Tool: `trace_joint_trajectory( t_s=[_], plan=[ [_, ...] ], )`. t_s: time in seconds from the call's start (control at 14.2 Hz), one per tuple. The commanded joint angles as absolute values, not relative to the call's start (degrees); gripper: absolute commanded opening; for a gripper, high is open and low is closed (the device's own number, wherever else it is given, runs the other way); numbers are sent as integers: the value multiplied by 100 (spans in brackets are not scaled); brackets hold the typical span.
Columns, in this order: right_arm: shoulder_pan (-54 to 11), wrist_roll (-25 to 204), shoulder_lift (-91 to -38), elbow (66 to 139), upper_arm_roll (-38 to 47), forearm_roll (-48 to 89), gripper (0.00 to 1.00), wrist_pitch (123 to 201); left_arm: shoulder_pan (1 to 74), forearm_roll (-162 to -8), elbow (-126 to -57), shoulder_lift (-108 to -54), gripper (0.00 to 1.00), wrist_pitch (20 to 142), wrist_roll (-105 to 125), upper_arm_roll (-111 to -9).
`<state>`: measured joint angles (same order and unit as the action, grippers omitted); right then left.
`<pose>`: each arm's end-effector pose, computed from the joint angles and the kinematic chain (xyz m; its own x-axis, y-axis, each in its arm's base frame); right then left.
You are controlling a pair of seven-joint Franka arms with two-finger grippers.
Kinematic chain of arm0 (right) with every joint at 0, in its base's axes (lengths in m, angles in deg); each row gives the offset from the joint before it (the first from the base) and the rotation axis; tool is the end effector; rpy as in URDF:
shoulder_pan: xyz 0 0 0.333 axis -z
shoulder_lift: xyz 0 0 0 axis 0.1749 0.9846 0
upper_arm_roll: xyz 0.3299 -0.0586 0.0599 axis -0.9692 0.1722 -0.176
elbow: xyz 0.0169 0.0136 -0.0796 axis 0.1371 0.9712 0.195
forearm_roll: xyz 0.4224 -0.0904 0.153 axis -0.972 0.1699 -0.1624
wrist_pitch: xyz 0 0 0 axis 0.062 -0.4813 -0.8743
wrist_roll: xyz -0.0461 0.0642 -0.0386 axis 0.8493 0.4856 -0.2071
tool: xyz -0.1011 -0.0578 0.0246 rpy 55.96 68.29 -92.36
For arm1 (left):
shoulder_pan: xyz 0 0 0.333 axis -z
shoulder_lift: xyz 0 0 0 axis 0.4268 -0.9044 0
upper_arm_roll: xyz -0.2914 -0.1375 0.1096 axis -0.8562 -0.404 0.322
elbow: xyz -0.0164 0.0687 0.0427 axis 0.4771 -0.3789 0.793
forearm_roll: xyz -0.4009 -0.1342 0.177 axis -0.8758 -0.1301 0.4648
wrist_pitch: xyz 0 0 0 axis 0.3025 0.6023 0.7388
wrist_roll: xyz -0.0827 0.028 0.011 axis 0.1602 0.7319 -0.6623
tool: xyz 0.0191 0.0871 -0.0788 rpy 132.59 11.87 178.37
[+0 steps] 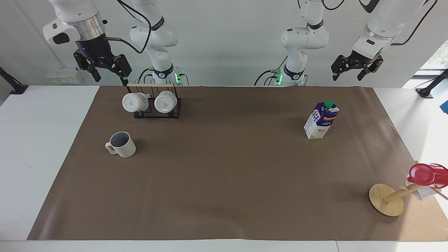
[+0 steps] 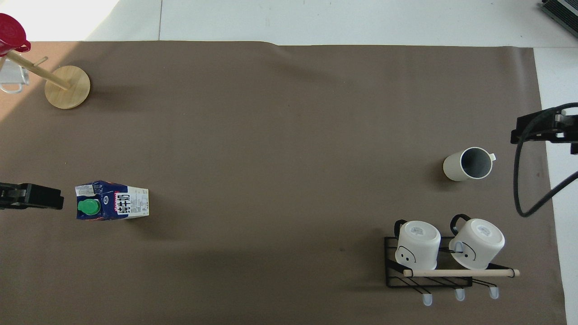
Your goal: Place cup and milk on table
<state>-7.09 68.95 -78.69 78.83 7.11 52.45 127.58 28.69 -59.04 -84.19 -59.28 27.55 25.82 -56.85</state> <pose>0.6132 0.0104 0.7092 0.9791 -0.1995 0.0385 -0.2002 -0.9796 0.0154 0.5368 -0.0298 0.6384 0.9936 -0.0624 -0.0945 -0.0640 -0.9979 -0.0139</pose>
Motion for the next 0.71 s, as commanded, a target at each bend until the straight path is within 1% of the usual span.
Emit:
trace_joint_trajectory(
  t_s=[0.0,0.63],
  plan=[
    [-665,7027,-8022,8058,729,5213,100,12796,2659,-5873,-8055,-6128,100,2623,2633,-5873],
    [-665,7027,-8022,8058,729,5213,100,12796,2728,-6084,-8054,-6049,100,2825,2572,-5847]
  ],
)
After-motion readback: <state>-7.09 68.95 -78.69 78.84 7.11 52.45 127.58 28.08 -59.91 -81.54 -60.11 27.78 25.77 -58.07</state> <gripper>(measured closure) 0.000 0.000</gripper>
